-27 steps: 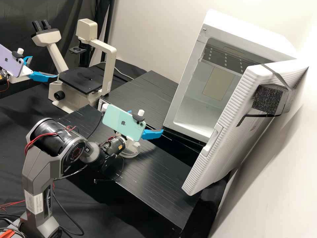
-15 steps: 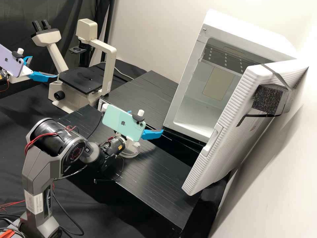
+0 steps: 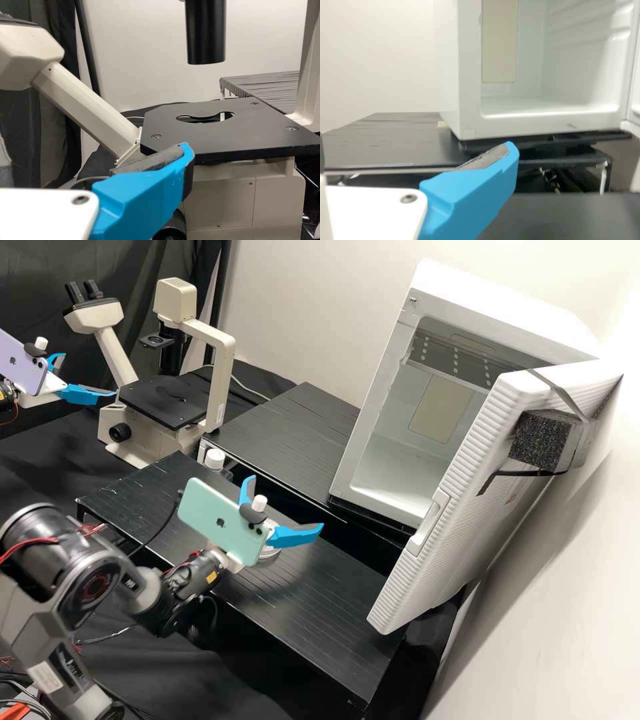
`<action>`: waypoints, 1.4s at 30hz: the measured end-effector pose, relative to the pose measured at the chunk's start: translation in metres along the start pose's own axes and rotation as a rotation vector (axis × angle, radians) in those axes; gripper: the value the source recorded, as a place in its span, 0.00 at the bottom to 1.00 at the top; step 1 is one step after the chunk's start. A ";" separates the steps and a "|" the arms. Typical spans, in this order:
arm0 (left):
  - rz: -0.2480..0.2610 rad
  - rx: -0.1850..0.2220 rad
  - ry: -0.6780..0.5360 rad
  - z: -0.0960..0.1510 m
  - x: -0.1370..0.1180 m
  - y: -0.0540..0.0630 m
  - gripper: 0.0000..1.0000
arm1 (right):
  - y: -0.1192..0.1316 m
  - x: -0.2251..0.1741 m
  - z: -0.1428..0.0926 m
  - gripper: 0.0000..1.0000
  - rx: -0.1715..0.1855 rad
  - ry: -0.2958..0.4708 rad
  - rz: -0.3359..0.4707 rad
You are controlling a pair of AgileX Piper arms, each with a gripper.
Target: Return the petri dish to the incubator.
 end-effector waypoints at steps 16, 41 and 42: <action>0.000 0.000 0.000 0.000 0.000 0.000 1.00 | -0.010 -0.023 0.018 1.00 0.010 -0.070 -0.091; 0.000 0.000 0.000 0.000 0.000 0.000 1.00 | -0.037 -0.022 0.009 0.00 -0.053 -0.070 -0.163; 0.000 0.000 0.000 0.000 0.000 0.000 1.00 | -0.037 -0.022 0.009 0.00 -0.053 -0.069 -0.164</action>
